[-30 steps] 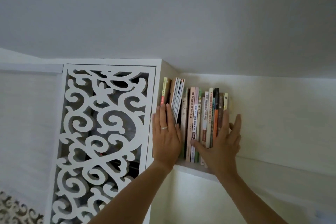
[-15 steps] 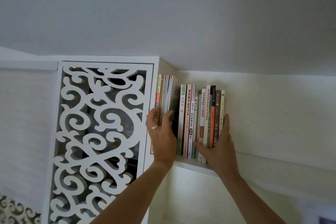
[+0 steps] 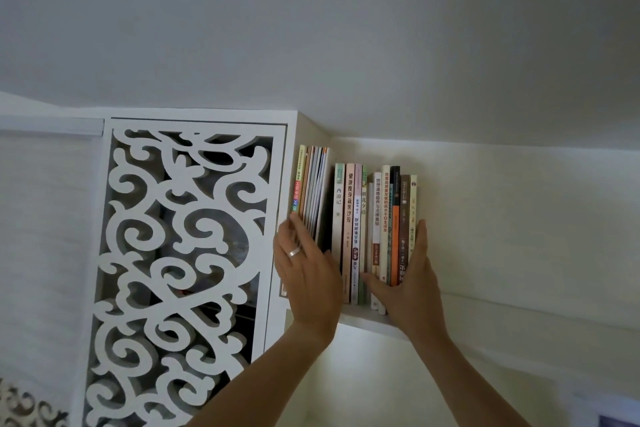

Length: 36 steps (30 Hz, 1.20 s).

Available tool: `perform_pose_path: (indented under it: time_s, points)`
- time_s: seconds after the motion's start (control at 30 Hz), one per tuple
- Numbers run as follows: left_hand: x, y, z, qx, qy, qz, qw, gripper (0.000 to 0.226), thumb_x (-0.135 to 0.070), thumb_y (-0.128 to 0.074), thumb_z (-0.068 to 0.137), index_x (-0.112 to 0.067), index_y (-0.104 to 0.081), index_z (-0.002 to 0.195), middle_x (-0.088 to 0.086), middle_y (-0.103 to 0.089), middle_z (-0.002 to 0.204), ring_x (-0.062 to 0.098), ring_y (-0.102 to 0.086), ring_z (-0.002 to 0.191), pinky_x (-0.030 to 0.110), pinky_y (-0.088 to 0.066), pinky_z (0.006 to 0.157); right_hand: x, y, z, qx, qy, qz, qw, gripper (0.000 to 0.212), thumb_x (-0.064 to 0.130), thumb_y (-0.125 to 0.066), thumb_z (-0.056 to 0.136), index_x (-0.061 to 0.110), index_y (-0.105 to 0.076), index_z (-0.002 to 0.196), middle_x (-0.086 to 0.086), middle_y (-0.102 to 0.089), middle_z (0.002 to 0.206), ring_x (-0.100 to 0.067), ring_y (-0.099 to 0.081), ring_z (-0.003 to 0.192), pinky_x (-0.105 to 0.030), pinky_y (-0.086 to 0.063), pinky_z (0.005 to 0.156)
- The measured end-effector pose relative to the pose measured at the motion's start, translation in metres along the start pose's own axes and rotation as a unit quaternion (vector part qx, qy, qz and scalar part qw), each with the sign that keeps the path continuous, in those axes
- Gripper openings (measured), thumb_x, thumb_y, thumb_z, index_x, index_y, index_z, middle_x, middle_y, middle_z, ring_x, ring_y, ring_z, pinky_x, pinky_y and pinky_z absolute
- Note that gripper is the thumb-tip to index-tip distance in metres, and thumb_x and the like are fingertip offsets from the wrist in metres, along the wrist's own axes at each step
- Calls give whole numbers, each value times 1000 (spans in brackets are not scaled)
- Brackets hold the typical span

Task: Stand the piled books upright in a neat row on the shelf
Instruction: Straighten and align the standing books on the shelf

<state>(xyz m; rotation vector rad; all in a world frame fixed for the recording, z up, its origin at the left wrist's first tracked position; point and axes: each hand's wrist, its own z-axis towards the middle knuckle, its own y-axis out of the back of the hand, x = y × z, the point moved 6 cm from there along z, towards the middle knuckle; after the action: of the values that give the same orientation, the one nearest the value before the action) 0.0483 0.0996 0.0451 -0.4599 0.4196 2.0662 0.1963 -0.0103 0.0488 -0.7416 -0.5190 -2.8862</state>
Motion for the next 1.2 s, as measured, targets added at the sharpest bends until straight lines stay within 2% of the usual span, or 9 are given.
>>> perform_pose_path:
  time_s: [0.13, 0.3, 0.4, 0.47, 0.63, 0.73, 0.93, 1.1, 1.2]
  points:
    - [-7, -10, -11, 37, -15, 30, 999, 78, -32, -59, 100, 6, -24, 159, 30, -28, 163, 43, -34, 150, 54, -38, 120, 1, 0, 0, -4, 8, -11, 1000, 134, 45, -89, 70, 30, 8, 161, -2, -48, 149, -19, -56, 128, -40, -51, 100]
    - [-25, -6, -30, 19, -135, -9, 991, 63, -49, -42, 105, -1, -50, 147, 24, -52, 141, 35, -54, 129, 49, -52, 108, 2, 0, 1, -3, 10, -9, 1000, 133, 57, -84, 68, 31, 8, 161, -2, -49, 148, -21, -59, 125, -43, -55, 99]
    - [-38, -3, -18, 56, -64, -95, 992, 62, -50, -39, 105, -8, -39, 150, 17, -48, 144, 32, -51, 131, 49, -55, 104, 6, 2, 0, -18, 23, -4, 1000, 119, 68, -68, 78, 31, 8, 161, -2, -50, 149, -19, -62, 121, -43, -58, 95]
    - [-49, -13, -13, 109, -26, -100, 989, 89, -66, -38, 97, -6, -21, 160, 18, -43, 155, 33, -47, 142, 49, -49, 112, 9, 2, -1, -18, 39, -2, 999, 108, 65, -58, 84, 27, 7, 162, -3, -48, 151, -19, -61, 123, -39, -56, 98]
    - [-33, -48, -3, 257, 137, -280, 915, 114, -90, -62, 61, -25, -22, 145, 0, -56, 131, 25, -62, 121, 48, -60, 97, 1, 4, 0, -5, 20, 19, 1000, 122, 43, -82, 80, 37, 11, 160, 0, -45, 153, -20, -56, 130, -44, -55, 100]
    - [-26, -51, -1, 287, 133, -308, 897, 90, -86, -69, 63, -26, -33, 120, -8, -64, 118, 19, -70, 110, 40, -64, 88, 0, 4, 4, 9, 15, 23, 1000, 130, 45, -87, 73, 36, 11, 160, -2, -47, 150, -22, -57, 127, -51, -56, 97]
    - [-36, -33, 2, 212, 74, -285, 932, 73, -76, -72, 75, -23, -36, 110, -15, -65, 106, 4, -71, 89, 22, -63, 69, -1, 11, 15, 40, 65, -30, 997, 130, 64, -76, 71, 34, 15, 160, -3, -40, 156, -26, -52, 133, -56, -52, 100]
    - [-18, -51, 2, 263, 4, -376, 888, 68, -63, -73, 85, -23, -33, 122, -14, -60, 128, 6, -67, 118, 18, -60, 84, -14, 24, 15, 89, 84, -50, 991, 130, 72, -73, 71, 41, 20, 157, 0, -37, 158, -23, -47, 137, -55, -49, 105]
    - [-16, -59, -1, 272, -8, -420, 866, 63, -49, -68, 96, -25, -28, 137, -6, -51, 143, 12, -54, 138, 33, -59, 100, -15, 25, 11, 75, 72, -26, 994, 125, 64, -75, 74, 44, 17, 157, 3, -39, 157, -20, -47, 137, -54, -49, 105]
